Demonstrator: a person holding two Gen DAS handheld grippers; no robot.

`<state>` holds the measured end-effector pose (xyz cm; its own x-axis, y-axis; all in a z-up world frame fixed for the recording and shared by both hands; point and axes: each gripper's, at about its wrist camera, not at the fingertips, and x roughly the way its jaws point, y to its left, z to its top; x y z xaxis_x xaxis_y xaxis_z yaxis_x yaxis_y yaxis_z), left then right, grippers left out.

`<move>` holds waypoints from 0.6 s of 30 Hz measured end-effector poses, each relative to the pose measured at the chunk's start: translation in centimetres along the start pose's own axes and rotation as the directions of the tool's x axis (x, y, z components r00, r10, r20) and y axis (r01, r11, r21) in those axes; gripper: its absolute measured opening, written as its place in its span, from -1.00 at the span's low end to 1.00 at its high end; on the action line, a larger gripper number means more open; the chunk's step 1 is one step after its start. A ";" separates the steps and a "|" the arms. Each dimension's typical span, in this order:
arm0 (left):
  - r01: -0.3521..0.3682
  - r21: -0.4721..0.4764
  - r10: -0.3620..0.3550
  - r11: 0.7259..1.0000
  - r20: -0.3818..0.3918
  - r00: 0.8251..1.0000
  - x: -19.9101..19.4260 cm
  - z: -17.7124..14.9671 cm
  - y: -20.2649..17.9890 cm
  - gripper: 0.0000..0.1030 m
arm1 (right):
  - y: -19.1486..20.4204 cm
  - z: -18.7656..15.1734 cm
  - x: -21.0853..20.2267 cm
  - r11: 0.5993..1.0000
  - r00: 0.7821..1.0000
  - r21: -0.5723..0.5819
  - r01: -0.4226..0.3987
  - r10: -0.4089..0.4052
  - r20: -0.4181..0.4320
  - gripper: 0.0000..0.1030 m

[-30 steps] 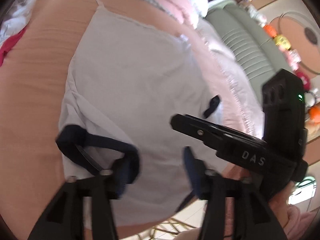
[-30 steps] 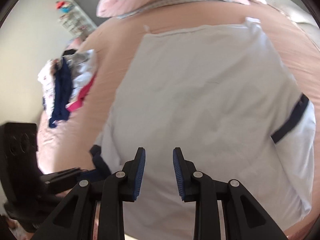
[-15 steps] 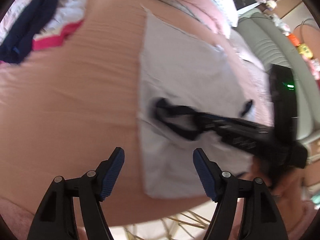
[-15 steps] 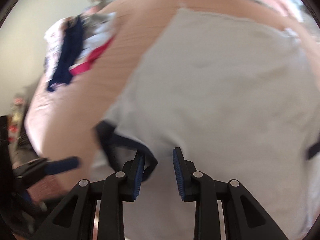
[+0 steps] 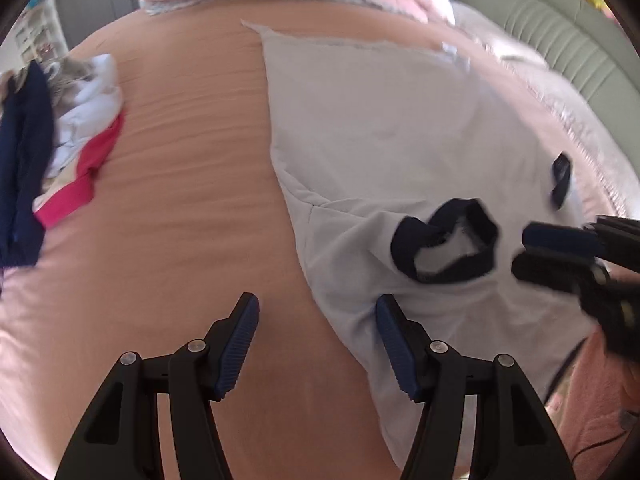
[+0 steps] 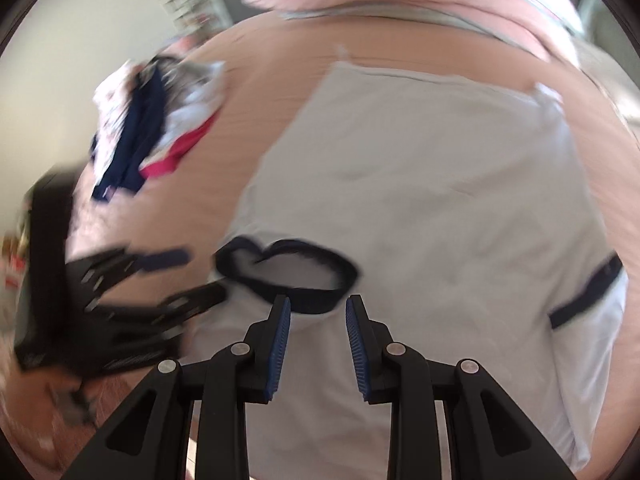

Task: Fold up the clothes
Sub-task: 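Grasp the navy-trimmed cuff with the right gripper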

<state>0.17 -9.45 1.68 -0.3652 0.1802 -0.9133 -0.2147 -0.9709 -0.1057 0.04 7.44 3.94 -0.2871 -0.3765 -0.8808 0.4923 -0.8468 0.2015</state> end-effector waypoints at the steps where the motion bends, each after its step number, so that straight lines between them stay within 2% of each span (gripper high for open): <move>1: 0.013 -0.004 -0.013 1.000 0.002 1.000 0.2 0.3 0.2 0.14 | 0.3 -0.1 0.4 1.000 1.000 -0.014 0.012 -0.012 -0.010 -0.45; 4: 0.062 -0.066 -0.057 0.996 0.078 0.995 -0.1 0.6 1.7 0.14 | 0.6 -0.1 2.6 1.000 0.999 -0.002 0.000 0.000 -0.045 -0.45; 8: 0.123 -0.141 -0.106 0.982 0.128 0.986 -0.2 -0.8 4.0 0.14 | 0.4 0.3 2.9 0.998 0.998 -0.002 0.060 -0.060 -0.029 -0.45; 11: 0.110 -0.106 -0.094 0.988 0.141 0.986 -0.5 -1.3 4.2 0.14 | 0.0 1.1 1.4 0.999 0.999 0.016 0.037 -0.037 0.015 -0.45; 13: 0.094 -0.083 -0.081 0.992 0.144 0.986 -0.5 -1.2 4.0 0.14 | 0.7 1.8 2.1 0.998 0.999 -0.060 0.031 -0.033 -0.040 -0.45; 15: 0.106 -0.086 -0.092 0.991 0.149 0.985 -0.2 -0.7 3.9 0.14 | 1.6 2.0 3.3 0.987 0.993 -0.149 0.060 -0.074 -0.089 -0.45; 17: 0.120 -0.091 -0.104 0.989 0.156 0.982 0.0 -0.3 3.8 0.14 | 2.0 2.4 3.8 0.982 0.991 -0.172 0.075 -0.092 -0.094 -0.45; 18: 0.124 -0.093 -0.107 0.988 0.163 0.981 0.0 -0.3 3.7 0.14 | 1.8 2.7 3.8 0.987 0.993 -0.148 0.065 -0.078 -0.088 -0.45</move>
<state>-0.34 -13.06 1.17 -0.4827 0.3067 -0.8203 -0.1730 -0.9516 -0.2540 -2.34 3.50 2.14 -0.2516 -0.2745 -0.9281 0.5889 -0.8044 0.0782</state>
